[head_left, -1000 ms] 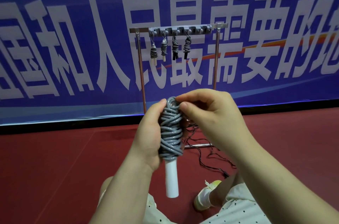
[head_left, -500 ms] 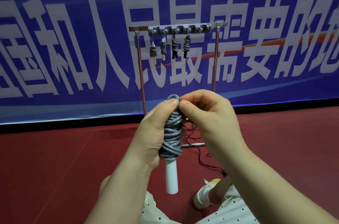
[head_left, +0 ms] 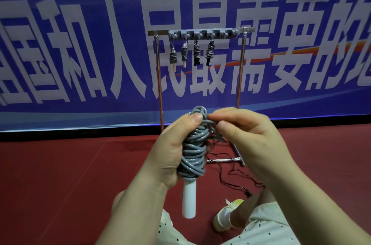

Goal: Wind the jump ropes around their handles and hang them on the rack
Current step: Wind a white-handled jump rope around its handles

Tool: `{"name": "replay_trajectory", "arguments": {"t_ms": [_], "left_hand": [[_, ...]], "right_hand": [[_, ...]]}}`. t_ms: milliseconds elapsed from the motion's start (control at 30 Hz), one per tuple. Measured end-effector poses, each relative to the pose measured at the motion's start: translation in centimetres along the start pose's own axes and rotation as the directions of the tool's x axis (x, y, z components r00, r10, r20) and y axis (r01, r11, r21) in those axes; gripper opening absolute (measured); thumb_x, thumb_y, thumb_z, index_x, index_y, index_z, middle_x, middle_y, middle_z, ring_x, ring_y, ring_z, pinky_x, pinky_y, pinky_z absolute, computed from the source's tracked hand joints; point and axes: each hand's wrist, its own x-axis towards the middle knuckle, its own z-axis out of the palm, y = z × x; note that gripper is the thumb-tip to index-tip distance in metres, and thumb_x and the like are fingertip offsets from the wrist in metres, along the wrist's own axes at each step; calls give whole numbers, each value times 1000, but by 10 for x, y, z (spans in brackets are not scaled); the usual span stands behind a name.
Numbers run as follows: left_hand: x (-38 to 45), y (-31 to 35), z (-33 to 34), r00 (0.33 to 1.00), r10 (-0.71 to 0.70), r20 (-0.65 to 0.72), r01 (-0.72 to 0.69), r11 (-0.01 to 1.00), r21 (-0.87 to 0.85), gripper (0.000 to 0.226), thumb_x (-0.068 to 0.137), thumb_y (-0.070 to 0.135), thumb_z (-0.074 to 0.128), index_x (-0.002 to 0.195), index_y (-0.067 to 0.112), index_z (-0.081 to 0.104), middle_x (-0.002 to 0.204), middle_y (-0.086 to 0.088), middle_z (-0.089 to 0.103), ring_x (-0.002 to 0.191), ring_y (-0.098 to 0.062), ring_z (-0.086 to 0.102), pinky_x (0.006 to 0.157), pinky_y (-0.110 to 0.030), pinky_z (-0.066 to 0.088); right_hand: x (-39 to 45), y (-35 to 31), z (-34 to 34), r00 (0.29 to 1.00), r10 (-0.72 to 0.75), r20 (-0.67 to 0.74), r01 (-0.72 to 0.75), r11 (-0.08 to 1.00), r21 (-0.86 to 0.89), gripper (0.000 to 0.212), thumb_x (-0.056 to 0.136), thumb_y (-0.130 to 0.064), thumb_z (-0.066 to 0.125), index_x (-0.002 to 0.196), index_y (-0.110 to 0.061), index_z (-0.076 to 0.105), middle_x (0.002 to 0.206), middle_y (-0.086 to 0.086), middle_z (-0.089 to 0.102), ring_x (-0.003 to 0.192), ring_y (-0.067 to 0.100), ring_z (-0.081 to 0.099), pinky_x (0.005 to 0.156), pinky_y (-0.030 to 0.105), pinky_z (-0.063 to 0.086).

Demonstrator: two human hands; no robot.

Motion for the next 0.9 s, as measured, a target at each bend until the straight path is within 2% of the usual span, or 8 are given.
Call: {"name": "replay_trajectory", "arguments": {"t_ms": [133,267,433,533,633,733,833,900], "left_hand": [[2,-3,0,998,-54,-23,54,999,-5,32,54,43,70,70,17,70,73,-14,53,57,-20,52,47,-27,44],[1,0,-2,996,-94,4,94,995,43,28,63,38,67,74,13,73,77,-18,59,57,-21,57,44,-26,47],[2,-2,-3,990,-139,7,138,987,85,74,55,49,69,106,-3,64,95,-20,51,68,-24,45,53,-27,40],[3,-2,-2,990,-139,33,136,988,79,40,60,42,70,83,10,75,85,-20,55,64,-24,50,52,-26,42],[2,-3,-3,984,-166,69,159,983,93,24,65,38,67,70,15,73,70,-12,60,57,-20,53,48,-24,43],[1,-10,-1,977,-198,74,188,974,125,32,61,38,71,76,10,67,77,-19,52,61,-22,49,47,-24,40],[3,-14,-1,977,-202,68,193,974,118,40,60,34,71,85,4,64,78,-19,55,58,-24,56,45,-23,46],[5,-15,-1,975,-204,87,193,974,122,48,57,39,71,88,4,63,78,-19,56,60,-26,57,45,-25,46]], "right_hand": [[4,-1,-2,994,98,46,-102,989,103,15,60,-23,85,70,-27,75,71,0,70,68,13,63,65,23,52],[3,1,3,985,168,-43,-153,960,233,16,62,-4,68,67,-20,67,58,-4,61,54,6,56,53,17,47],[2,2,6,971,222,-92,-193,948,253,29,59,0,74,82,-11,58,56,-5,61,54,6,57,55,20,44],[0,-2,6,965,232,-126,-193,946,259,28,61,-6,74,84,-10,60,59,-4,63,53,4,58,51,16,45],[5,-5,-4,960,239,-143,-212,961,179,10,72,-24,75,81,-23,74,77,-5,69,71,8,60,67,24,48],[19,-11,-17,963,261,-68,-265,963,-52,23,74,-44,57,78,-33,77,93,-10,72,95,13,61,96,42,45],[30,-13,-18,931,344,120,-307,918,-252,33,74,-49,58,78,-23,77,92,-3,74,100,15,65,104,48,41],[34,-11,-18,905,387,180,-332,903,-273,36,72,-43,64,82,-9,74,86,4,73,90,15,67,99,41,46]]}}
